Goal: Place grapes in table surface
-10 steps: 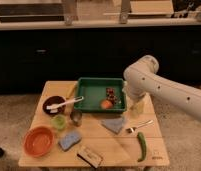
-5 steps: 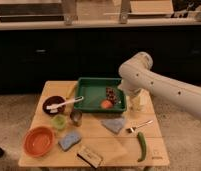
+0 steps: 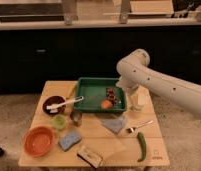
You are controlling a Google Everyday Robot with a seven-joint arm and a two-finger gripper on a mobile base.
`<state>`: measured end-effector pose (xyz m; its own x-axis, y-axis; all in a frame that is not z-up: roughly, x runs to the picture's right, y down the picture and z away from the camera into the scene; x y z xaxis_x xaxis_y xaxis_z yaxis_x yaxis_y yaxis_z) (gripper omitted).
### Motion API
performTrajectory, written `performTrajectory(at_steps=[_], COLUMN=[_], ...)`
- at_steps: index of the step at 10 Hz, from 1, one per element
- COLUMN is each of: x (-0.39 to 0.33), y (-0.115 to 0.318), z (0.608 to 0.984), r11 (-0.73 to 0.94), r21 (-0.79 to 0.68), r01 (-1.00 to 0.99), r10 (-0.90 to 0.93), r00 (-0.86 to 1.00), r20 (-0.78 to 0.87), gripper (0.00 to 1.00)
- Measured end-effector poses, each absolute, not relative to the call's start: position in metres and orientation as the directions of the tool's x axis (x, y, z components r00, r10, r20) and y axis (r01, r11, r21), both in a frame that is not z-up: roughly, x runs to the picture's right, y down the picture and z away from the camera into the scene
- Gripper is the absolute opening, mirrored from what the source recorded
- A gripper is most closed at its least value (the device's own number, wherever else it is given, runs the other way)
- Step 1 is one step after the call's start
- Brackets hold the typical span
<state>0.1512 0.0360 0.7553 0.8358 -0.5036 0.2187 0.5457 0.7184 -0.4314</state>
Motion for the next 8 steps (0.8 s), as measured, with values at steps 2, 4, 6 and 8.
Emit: performTrajectory(at_steps=[2,4,6,8], x=[0.144,0.145,0.140,0.138], y=[0.031,0.029,0.023,0.023], z=[0.759,0.764,0.770,0.773], r11=[0.703,0.703,0.697,0.681], r21=[-0.417,-0.412,-0.405,-0.406], r01=[0.577,0.580,0.592,0.609], r10=[-0.529,-0.528,-0.539,-0.554], r00=[0.815,0.813,0.805,0.792], r20=[0.237,0.245,0.249,0.257], gripper=[0.80,0.80,0.80,0.80])
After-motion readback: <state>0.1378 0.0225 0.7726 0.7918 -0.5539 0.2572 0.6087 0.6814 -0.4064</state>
